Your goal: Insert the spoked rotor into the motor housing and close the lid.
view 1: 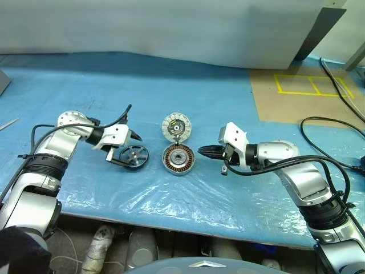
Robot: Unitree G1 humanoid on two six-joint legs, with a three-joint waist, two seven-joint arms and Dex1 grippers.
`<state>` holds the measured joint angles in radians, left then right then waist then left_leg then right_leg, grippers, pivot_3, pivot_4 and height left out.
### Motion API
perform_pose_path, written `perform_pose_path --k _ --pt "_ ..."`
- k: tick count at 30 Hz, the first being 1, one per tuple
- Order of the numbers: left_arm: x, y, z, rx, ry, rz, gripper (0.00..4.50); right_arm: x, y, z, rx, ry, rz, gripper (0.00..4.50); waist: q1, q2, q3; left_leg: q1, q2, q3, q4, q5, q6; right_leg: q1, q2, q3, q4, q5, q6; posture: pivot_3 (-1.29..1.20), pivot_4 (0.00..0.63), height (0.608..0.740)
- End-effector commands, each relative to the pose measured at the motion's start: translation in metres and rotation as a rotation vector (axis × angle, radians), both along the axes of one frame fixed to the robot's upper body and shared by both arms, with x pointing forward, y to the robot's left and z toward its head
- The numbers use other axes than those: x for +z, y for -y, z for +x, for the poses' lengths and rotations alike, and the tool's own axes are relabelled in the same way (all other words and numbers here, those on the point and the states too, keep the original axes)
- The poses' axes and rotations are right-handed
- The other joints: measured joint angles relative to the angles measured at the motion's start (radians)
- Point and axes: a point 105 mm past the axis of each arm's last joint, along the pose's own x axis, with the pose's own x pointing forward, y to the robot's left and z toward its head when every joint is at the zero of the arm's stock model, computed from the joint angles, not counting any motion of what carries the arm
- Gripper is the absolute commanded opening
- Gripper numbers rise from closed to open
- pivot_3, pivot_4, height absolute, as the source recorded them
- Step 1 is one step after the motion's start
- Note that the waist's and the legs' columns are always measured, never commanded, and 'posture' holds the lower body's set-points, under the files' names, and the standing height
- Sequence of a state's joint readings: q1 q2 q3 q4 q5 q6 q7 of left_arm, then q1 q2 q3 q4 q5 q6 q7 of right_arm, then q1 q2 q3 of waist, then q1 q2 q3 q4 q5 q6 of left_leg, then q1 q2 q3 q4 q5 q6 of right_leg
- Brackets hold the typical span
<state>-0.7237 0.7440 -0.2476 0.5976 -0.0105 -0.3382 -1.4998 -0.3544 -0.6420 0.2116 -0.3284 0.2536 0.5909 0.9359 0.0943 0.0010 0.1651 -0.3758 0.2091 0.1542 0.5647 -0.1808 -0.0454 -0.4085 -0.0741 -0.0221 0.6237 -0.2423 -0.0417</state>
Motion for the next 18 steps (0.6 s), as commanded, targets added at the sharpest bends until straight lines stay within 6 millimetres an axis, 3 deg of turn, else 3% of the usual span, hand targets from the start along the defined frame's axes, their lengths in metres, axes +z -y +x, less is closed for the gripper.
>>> perform_pose_path --k 1,10,13,16,18 --pt "0.009 -0.004 0.003 0.017 0.024 -0.009 3.96 0.009 -0.003 0.000 0.024 0.045 0.000 0.00 0.001 0.000 0.000 0.000 0.000 0.000 0.000 0.000 0.000 0.000 0.000 0.000 0.000 0.000 0.000 0.00 0.150 0.740" --pt "0.002 -0.009 -0.003 0.001 0.005 0.039 3.96 0.006 -0.003 0.003 0.020 0.050 -0.009 0.00 0.001 0.000 0.000 0.000 0.000 0.000 0.000 0.000 0.000 0.000 0.000 0.000 0.000 0.000 0.000 0.00 0.150 0.740" --pt "0.000 -0.011 -0.004 -0.003 -0.009 0.063 3.45 0.006 -0.002 0.003 0.019 0.050 -0.011 0.00 0.001 0.000 0.000 0.000 0.000 0.000 0.000 0.000 0.000 0.000 0.000 0.000 0.000 0.000 0.000 0.00 0.150 0.740" --pt "-0.003 -0.016 -0.006 -0.002 -0.016 0.096 2.44 0.005 -0.002 0.003 0.017 0.049 -0.013 0.00 0.001 0.000 0.000 0.000 0.000 0.000 0.000 0.000 0.000 0.000 0.000 0.000 0.000 0.000 0.000 0.00 0.150 0.740" --pt "-0.005 -0.017 -0.007 -0.003 -0.029 0.103 2.44 0.004 -0.002 0.003 0.016 0.049 -0.013 0.00 0.001 0.000 0.000 0.000 0.000 0.000 0.000 0.000 0.000 0.000 0.000 0.000 0.000 0.000 0.000 0.00 0.150 0.740"
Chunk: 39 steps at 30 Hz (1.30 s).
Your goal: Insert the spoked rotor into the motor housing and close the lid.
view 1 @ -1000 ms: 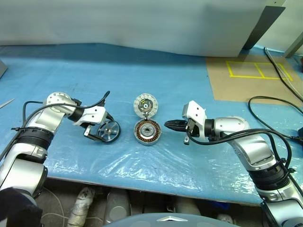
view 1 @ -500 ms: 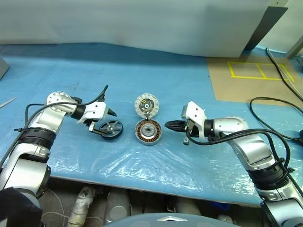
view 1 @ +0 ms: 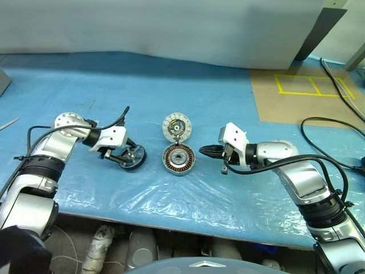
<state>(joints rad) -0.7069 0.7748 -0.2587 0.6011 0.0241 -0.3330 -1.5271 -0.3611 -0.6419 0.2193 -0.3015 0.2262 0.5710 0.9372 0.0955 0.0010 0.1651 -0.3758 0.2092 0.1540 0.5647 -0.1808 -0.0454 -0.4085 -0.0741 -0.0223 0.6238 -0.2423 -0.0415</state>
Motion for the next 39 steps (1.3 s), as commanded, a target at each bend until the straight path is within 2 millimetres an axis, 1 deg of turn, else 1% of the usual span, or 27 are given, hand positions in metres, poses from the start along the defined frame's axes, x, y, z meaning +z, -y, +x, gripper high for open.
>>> perform_pose_path --k 1,6,11,15,18,21,23,28,33,35,37,39 --pt "0.004 -0.004 -0.003 -0.018 0.008 0.034 2.44 0.007 -0.005 -0.001 0.026 0.039 0.009 0.00 0.000 0.000 0.000 0.000 0.000 0.000 0.000 0.000 0.000 0.000 0.000 0.000 0.000 0.000 0.000 0.00 0.150 0.740" --pt "-0.001 -0.006 -0.004 -0.015 -0.001 0.051 2.44 0.006 -0.005 -0.001 0.025 0.039 0.005 0.00 0.000 0.000 0.000 0.000 0.000 0.000 0.000 0.000 0.000 0.000 0.000 0.000 0.000 0.000 0.000 0.00 0.150 0.740" --pt "-0.012 0.003 -0.010 -0.058 -0.018 0.055 2.44 0.006 -0.004 -0.001 0.022 0.042 0.002 0.00 0.000 0.000 0.000 0.000 0.000 0.000 0.000 0.000 0.000 0.000 0.000 0.000 0.000 0.000 0.000 0.00 0.150 0.740" --pt "-0.019 0.001 -0.011 -0.071 -0.009 0.086 2.44 0.006 -0.004 -0.001 0.021 0.044 0.001 0.00 0.001 0.000 0.000 0.000 0.000 0.000 0.000 0.000 0.000 0.000 0.000 0.000 0.000 0.000 0.000 0.00 0.150 0.740" --pt "-0.023 -0.001 -0.013 -0.084 -0.015 0.099 1.87 0.006 -0.004 -0.001 0.018 0.046 0.000 0.00 0.001 0.001 -0.001 0.002 0.000 0.000 0.000 0.000 0.000 0.002 0.000 0.000 0.000 0.000 0.000 0.00 0.150 0.740" --pt "-0.024 0.001 -0.010 -0.074 0.009 0.096 1.52 0.007 -0.004 -0.001 0.016 0.047 0.001 0.00 0.001 0.002 -0.001 0.004 -0.001 0.000 0.000 0.000 0.000 0.004 -0.001 0.000 0.000 0.000 0.000 0.00 0.150 0.740" --pt "-0.024 0.003 -0.008 -0.065 0.026 0.080 1.52 0.007 -0.003 -0.001 0.015 0.048 0.002 0.00 0.002 0.004 -0.002 0.006 -0.001 0.000 0.000 0.000 0.000 0.006 -0.001 0.001 0.000 0.000 0.000 0.00 0.150 0.740" --pt "-0.018 0.010 -0.011 -0.106 0.051 0.039 1.52 0.011 -0.003 0.000 0.011 0.055 0.009 0.00 0.003 0.004 -0.003 0.007 -0.001 0.000 0.000 0.000 0.000 0.007 -0.002 0.001 0.001 0.000 0.000 0.00 0.150 0.740" --pt "0.014 0.019 0.002 -0.054 0.107 -0.091 1.52 0.024 -0.001 -0.002 0.001 0.041 0.073 0.00 0.005 0.004 -0.002 0.006 -0.002 0.000 0.000 0.000 0.000 0.006 -0.002 0.001 0.000 0.000 0.000 0.00 0.150 0.740" --pt "0.034 0.032 0.007 -0.020 0.096 -0.237 1.52 0.027 0.001 -0.004 -0.003 0.033 0.092 0.00 0.005 0.003 -0.002 0.005 -0.001 0.000 0.000 0.000 0.000 0.005 -0.002 0.001 0.000 0.000 0.000 0.00 0.150 0.740" --pt "0.048 0.043 0.003 -0.023 0.036 -0.347 1.52 0.030 0.003 -0.005 -0.016 0.023 0.118 0.00 0.004 0.002 -0.001 0.002 -0.001 0.000 0.000 0.000 0.000 0.003 -0.001 0.000 0.000 0.000 0.000 0.00 0.150 0.740" --pt "0.054 0.053 -0.005 -0.053 0.009 -0.402 1.52 0.032 0.006 -0.005 -0.035 0.020 0.135 0.00 0.003 0.001 -0.001 0.001 -0.001 0.000 0.000 0.000 0.000 0.001 -0.001 0.000 0.000 0.000 0.000 0.00 0.150 0.740"
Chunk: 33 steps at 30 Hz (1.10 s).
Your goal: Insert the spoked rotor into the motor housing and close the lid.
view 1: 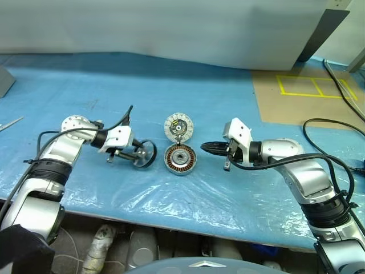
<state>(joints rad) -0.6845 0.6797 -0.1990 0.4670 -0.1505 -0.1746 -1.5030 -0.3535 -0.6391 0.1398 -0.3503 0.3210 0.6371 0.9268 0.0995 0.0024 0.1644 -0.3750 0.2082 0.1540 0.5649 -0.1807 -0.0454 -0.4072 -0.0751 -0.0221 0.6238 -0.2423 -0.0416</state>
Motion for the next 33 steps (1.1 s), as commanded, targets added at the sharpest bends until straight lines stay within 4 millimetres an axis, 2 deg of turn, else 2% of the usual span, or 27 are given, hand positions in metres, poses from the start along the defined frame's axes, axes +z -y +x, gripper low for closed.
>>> perform_pose_path --k 1,7,13,17,26,33 --pt "0.032 0.018 -0.009 -0.053 0.010 -0.136 1.52 0.016 0.004 -0.002 -0.023 0.034 0.049 0.00 -0.003 0.000 0.000 0.000 0.000 0.000 0.000 0.000 0.000 0.000 0.000 0.000 0.000 0.000 0.000 0.00 0.150 0.740" --pt "0.026 0.047 -0.022 -0.139 -0.021 -0.147 1.52 0.018 0.008 0.000 -0.063 0.037 0.066 0.00 -0.003 0.000 0.000 0.000 0.000 0.000 -0.002 0.000 0.000 0.000 0.000 0.000 -0.001 0.000 0.000 0.00 0.150 0.740" --pt "0.004 0.063 -0.009 -0.151 -0.004 -0.021 1.52 0.019 0.011 0.002 -0.088 0.046 0.057 0.00 -0.003 0.000 0.000 0.000 0.000 0.000 -0.001 0.000 0.000 0.000 0.000 0.000 -0.001 0.000 0.000 0.00 0.150 0.740" --pt "0.008 0.074 -0.008 -0.179 -0.025 -0.038 1.52 0.016 0.013 0.001 -0.106 0.048 0.044 0.00 -0.002 0.000 0.000 0.000 0.000 0.000 0.000 0.000 0.000 0.000 0.000 0.000 -0.001 0.000 0.000 0.00 0.150 0.740" --pt "0.000 0.074 -0.010 -0.226 -0.015 0.027 1.52 0.008 0.016 -0.004 -0.131 0.043 0.022 0.00 -0.003 0.000 0.000 0.000 -0.001 -0.001 -0.002 0.000 0.000 0.000 0.000 0.000 -0.001 0.002 0.003 0.00 0.150 0.740" --pt "0.009 0.071 -0.005 -0.219 0.012 0.029 1.52 0.006 0.016 -0.003 -0.134 0.047 0.015 0.00 -0.003 0.000 0.000 0.000 -0.001 -0.001 -0.001 0.000 0.000 0.000 0.000 0.000 -0.001 0.000 0.001 0.00 0.150 0.740"
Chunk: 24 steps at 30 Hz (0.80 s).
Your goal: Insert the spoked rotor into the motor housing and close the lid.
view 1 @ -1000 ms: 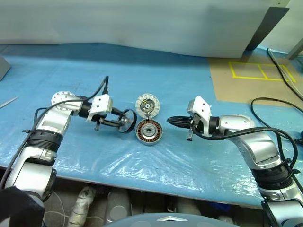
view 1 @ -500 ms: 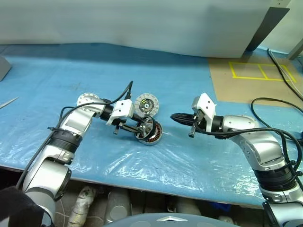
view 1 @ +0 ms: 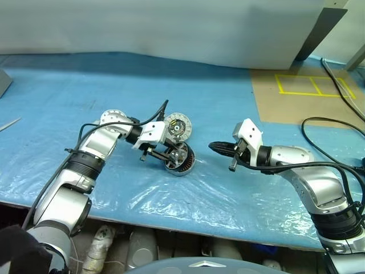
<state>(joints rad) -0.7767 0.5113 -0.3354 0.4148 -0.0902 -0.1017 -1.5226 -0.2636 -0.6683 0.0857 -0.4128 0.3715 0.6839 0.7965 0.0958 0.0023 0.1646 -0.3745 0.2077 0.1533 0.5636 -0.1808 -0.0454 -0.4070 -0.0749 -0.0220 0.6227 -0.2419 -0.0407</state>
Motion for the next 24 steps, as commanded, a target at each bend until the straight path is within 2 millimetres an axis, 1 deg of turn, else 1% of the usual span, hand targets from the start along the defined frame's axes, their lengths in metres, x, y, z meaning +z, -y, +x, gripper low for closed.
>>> perform_pose_path --k 1,3,5,13,18,21,24 --pt "0.0145 -0.0002 0.0033 -0.007 0.045 -0.011 1.52 0.0114 -0.0027 -0.0005 0.015 0.061 -0.006 0.00 0.001 0.000 0.000 0.000 0.000 0.000 0.000 0.000 0.000 0.000 0.000 0.000 0.000 0.000 0.000 0.00 0.150 0.740" --pt "0.0211 0.0018 0.0044 0.004 0.036 -0.036 1.52 0.0105 -0.0033 -0.0002 0.018 0.060 -0.007 0.00 0.001 0.000 0.000 0.000 0.000 0.000 0.000 0.000 0.000 0.000 0.000 0.000 0.000 0.000 0.000 0.00 0.150 0.740" --pt "0.0229 0.0019 0.0057 0.011 0.039 -0.040 1.52 0.0101 -0.0036 0.0003 0.020 0.061 -0.009 0.00 0.001 0.000 0.000 -0.001 0.000 0.000 0.000 0.000 0.000 0.000 0.000 0.000 0.000 0.000 0.000 0.00 0.150 0.740" --pt "0.0163 0.0008 0.0048 0.013 0.037 -0.019 1.52 0.0101 -0.0041 0.0023 0.023 0.067 -0.017 0.00 0.001 0.000 0.000 0.000 0.000 0.000 0.000 0.000 0.000 0.000 0.000 0.000 0.000 0.000 0.000 0.00 0.150 0.740" --pt "0.0155 0.0015 0.0092 0.024 0.055 -0.018 1.52 0.0091 -0.0036 0.0028 0.020 0.068 -0.021 0.00 0.001 0.000 0.000 -0.001 0.000 0.000 0.000 0.000 0.000 0.000 0.000 0.000 0.000 0.000 0.000 0.00 0.150 0.740" --pt "0.0137 -0.0015 0.0087 0.012 0.044 0.000 2.32 0.0093 -0.0038 0.0036 0.019 0.071 -0.021 0.00 0.001 0.000 0.000 -0.001 0.000 0.000 0.000 0.000 0.000 0.000 0.000 0.000 0.000 0.000 0.000 0.00 0.150 0.740" --pt "0.0136 -0.0032 0.0114 0.023 0.067 0.009 3.32 0.0092 -0.0045 0.0034 0.021 0.071 -0.021 0.00 0.001 0.000 0.000 -0.001 0.000 0.000 0.000 0.000 0.000 0.000 0.000 0.000 0.000 0.000 0.001 0.00 0.150 0.740"
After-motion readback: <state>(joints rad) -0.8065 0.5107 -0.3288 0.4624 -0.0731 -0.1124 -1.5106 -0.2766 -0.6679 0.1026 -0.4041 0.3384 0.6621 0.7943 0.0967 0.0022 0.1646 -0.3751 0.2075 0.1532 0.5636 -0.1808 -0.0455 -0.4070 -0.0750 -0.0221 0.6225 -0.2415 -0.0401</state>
